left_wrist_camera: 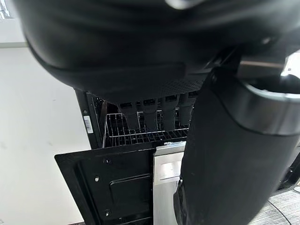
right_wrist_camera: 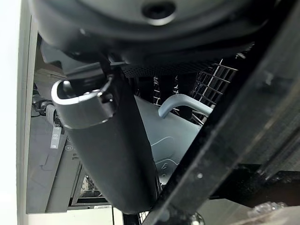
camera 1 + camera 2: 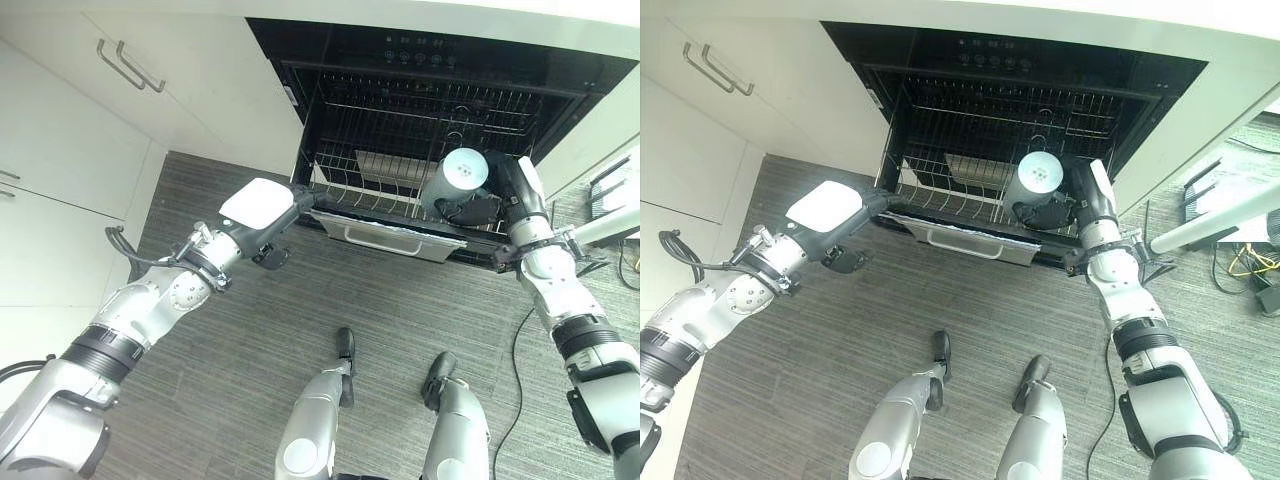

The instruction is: Place the dishes in the dishwasher.

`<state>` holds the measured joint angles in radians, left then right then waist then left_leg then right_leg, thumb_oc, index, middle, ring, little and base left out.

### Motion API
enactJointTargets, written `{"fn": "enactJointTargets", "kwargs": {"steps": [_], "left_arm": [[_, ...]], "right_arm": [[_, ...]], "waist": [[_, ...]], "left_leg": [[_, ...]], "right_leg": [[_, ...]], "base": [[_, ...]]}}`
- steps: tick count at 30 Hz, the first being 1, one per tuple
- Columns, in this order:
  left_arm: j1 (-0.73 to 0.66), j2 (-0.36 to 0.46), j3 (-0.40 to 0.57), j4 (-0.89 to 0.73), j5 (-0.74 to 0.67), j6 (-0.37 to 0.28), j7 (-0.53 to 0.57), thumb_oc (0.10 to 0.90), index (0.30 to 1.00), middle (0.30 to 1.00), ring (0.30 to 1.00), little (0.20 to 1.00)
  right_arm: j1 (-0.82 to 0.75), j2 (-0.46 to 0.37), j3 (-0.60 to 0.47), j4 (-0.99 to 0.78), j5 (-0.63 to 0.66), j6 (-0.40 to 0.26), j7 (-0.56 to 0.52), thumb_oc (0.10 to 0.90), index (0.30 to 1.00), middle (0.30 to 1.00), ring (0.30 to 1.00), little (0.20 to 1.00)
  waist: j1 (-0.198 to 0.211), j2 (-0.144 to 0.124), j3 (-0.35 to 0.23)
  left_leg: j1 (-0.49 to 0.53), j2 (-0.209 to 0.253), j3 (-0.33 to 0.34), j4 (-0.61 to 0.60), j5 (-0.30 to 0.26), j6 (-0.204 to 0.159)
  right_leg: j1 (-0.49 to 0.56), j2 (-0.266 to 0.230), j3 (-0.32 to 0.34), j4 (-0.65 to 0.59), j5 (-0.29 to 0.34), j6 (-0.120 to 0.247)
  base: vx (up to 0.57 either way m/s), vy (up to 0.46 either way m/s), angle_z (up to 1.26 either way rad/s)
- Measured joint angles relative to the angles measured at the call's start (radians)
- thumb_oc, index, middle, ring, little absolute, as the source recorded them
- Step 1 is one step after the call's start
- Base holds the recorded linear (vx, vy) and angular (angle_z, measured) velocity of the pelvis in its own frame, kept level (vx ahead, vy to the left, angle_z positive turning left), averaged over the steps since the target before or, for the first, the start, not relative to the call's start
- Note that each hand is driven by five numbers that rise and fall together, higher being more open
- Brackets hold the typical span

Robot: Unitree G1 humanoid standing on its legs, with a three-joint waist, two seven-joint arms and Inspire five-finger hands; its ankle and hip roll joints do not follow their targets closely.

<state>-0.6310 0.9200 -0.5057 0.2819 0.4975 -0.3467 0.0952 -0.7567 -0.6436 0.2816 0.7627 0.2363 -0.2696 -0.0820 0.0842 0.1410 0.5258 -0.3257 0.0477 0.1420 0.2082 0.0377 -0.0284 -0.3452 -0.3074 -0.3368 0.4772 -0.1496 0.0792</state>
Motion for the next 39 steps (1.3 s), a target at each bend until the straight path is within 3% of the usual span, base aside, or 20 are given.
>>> {"fn": "enactJointTargets", "kwargs": {"steps": [1,2,17,25,34,36,39], "left_arm": [[0.002,0.000,0.000,0.000,0.000,0.000,0.000,0.800,0.900,0.900,0.900,0.900],[0.001,0.000,0.000,0.000,0.000,0.000,0.000,0.800,0.900,0.900,0.900,0.900],[0.000,0.000,0.000,0.001,0.023,-0.001,-0.024,0.800,0.900,0.900,0.900,0.900],[-0.006,0.000,0.000,0.003,0.025,-0.001,-0.028,0.800,0.900,0.900,0.900,0.900],[0.003,0.000,0.001,0.000,0.028,0.016,-0.042,0.800,0.900,0.900,0.900,0.900],[0.031,-0.001,0.006,-0.013,0.028,0.036,-0.042,0.800,0.900,0.900,0.900,0.900],[0.087,-0.004,0.049,-0.048,0.028,0.055,-0.042,0.800,0.900,0.900,0.900,0.900]], "right_arm": [[-0.001,0.000,0.000,0.000,0.000,0.006,0.006,0.580,0.571,0.571,0.571,0.571],[-0.003,0.000,0.000,0.000,0.000,0.013,0.010,0.800,0.900,0.900,0.900,0.900],[-0.044,-0.028,0.001,0.033,-0.058,0.141,0.060,0.800,0.900,0.900,0.900,0.900],[-0.049,-0.031,0.021,0.029,-0.080,0.168,0.022,0.800,0.900,0.900,0.900,0.900],[-0.041,-0.003,-0.017,0.021,-0.016,0.167,-0.053,0.800,0.900,0.900,0.900,0.900],[0.013,0.041,-0.095,-0.072,0.057,0.154,-0.108,0.800,0.900,0.900,0.900,0.900],[0.080,0.064,-0.123,-0.183,0.082,0.116,-0.152,0.800,0.900,0.900,0.900,0.900]], "waist": [[0.000,0.000,0.000],[-0.001,0.000,0.000],[-0.002,0.000,0.000],[-0.003,0.000,0.000],[-0.021,0.006,0.000],[-0.032,0.006,0.000],[-0.053,0.007,-0.001]], "left_leg": [[0.000,0.000,-0.001,0.001,0.000,0.000],[0.000,0.000,-0.001,0.001,0.000,0.000],[-0.008,0.000,-0.007,0.004,0.000,0.000],[-0.010,0.000,-0.009,0.005,0.000,0.000],[-0.009,-0.001,-0.007,0.005,0.000,0.000],[-0.002,-0.003,0.003,0.005,0.000,0.000],[0.002,-0.006,0.008,0.005,0.000,0.001]], "right_leg": [[0.000,0.000,0.000,0.001,0.000,0.000],[0.000,0.000,0.000,0.002,0.000,0.000],[0.000,-0.001,-0.009,0.005,0.000,0.000],[0.000,-0.001,-0.010,0.005,0.000,0.000],[0.000,-0.003,-0.007,0.005,0.000,0.000],[-0.001,-0.005,0.002,0.005,0.000,0.000],[0.000,-0.008,0.008,0.005,0.001,0.002]], "base": [[-0.04,-0.015,0.01],[-0.04,-0.014,0.01],[0.00,-0.003,0.00],[0.00,0.000,0.00],[0.00,0.027,0.00],[0.04,0.110,-0.08],[0.03,0.106,-0.06]]}}
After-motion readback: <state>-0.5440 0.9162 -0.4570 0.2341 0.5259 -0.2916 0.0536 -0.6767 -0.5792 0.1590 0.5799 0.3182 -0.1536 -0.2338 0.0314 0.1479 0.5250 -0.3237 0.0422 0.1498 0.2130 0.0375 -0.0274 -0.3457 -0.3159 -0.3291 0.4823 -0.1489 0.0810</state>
